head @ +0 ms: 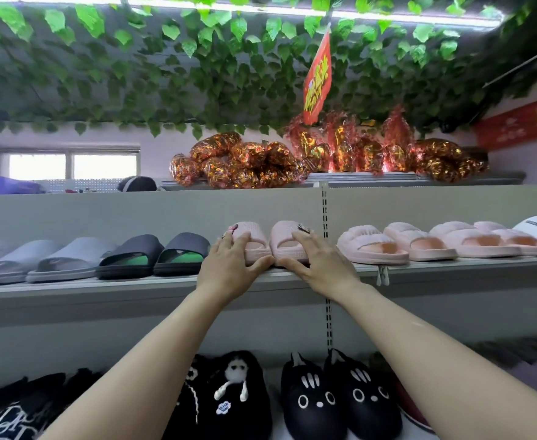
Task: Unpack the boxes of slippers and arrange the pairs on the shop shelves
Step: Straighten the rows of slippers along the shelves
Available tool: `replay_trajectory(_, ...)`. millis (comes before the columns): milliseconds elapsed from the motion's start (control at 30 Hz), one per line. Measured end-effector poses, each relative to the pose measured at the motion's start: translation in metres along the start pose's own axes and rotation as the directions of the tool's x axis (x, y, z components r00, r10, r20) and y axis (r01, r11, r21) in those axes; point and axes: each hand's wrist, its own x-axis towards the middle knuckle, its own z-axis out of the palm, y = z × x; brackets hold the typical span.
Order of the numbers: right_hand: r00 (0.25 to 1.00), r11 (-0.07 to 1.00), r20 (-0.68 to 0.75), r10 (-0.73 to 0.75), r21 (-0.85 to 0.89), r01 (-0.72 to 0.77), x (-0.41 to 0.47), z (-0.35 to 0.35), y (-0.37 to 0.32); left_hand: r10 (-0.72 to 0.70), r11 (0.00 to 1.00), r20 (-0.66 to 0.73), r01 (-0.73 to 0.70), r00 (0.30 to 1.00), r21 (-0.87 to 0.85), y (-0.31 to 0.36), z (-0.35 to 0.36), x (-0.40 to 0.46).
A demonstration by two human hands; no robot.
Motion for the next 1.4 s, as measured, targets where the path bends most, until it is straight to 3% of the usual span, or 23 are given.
replay_trajectory(233,0.998,0.998,-0.021,-0.056,0.028,0.057,-0.012,-0.037,0.02,-0.002,0.996,-0.058,0.007,0.998,0.092,0.04,-0.004,-0.002)
replay_trajectory(367,0.993,0.998,-0.1,-0.061,0.01,0.062,-0.019,-0.073,0.075,0.063,0.998,-0.089,-0.064,0.994,-0.006,0.111,0.007,-0.006)
replay_trajectory(467,0.99,1.0,-0.139,0.004,-0.01,-0.006,-0.021,-0.1,0.136,0.101,0.991,-0.035,-0.104,0.994,-0.083,0.167,0.035,-0.009)
replay_trajectory(667,0.994,0.998,0.091,0.064,0.003,-0.065,-0.025,-0.128,0.229,0.024,0.987,0.126,-0.003,0.992,-0.164,0.235,0.081,0.005)
replay_trajectory(767,0.989,0.997,0.149,-0.011,0.079,0.0,-0.026,-0.13,0.241,-0.039,0.985,0.144,0.062,0.989,-0.159,0.245,0.086,0.008)
replay_trajectory(933,0.993,0.995,0.093,-0.068,0.074,0.061,-0.023,-0.118,0.237,-0.071,0.981,0.072,0.083,0.995,-0.178,0.251,0.083,0.003)
replay_trajectory(1167,0.991,0.986,0.034,-0.13,0.11,0.126,-0.031,-0.111,0.217,-0.072,0.997,-0.072,0.071,0.995,-0.028,0.233,0.076,-0.009)
replay_trajectory(1400,0.995,0.99,0.038,-0.093,0.114,0.088,-0.022,-0.095,0.212,-0.087,0.989,-0.019,0.084,0.996,-0.12,0.219,0.079,0.002)
